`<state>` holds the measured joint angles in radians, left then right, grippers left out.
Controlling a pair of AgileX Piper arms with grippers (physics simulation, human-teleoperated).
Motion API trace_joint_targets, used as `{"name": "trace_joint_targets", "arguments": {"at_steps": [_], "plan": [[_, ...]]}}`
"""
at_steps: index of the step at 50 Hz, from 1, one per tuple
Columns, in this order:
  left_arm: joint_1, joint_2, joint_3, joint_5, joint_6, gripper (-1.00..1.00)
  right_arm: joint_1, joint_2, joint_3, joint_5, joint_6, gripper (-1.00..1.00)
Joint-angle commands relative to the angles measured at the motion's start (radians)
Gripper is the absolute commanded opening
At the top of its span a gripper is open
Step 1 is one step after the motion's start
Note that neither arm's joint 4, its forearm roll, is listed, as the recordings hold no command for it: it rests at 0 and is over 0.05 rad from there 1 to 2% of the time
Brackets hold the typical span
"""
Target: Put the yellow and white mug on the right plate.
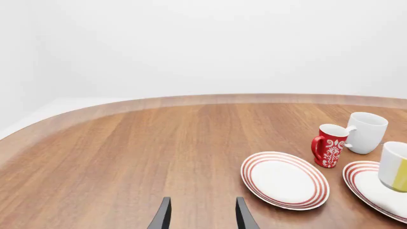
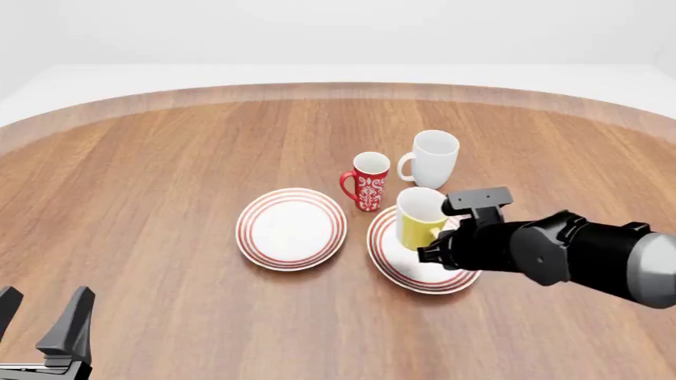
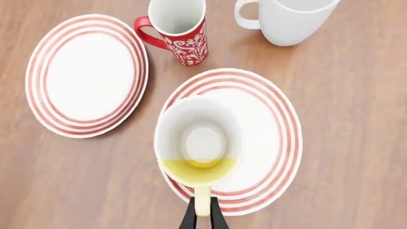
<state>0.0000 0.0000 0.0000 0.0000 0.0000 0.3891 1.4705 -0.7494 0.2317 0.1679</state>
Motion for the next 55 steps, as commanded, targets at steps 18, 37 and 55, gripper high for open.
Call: {"name": "trace_joint_targets", "arguments": {"at_steps": [18,37,55], "plan": [[0.0,0.0,0.0,0.0,0.0,1.0,-0.04,0.034,0.01,-0.053,-0.033,-1.0],[0.0,0.0,0.0,0.0,0.0,1.0,-0.044,0.074,0.036,-0.105,-0.019,-1.0],[0.0,0.0,0.0,0.0,0.0,1.0,-0.059,0.083,0.041,-0.098,-0.025,1.0]]}}
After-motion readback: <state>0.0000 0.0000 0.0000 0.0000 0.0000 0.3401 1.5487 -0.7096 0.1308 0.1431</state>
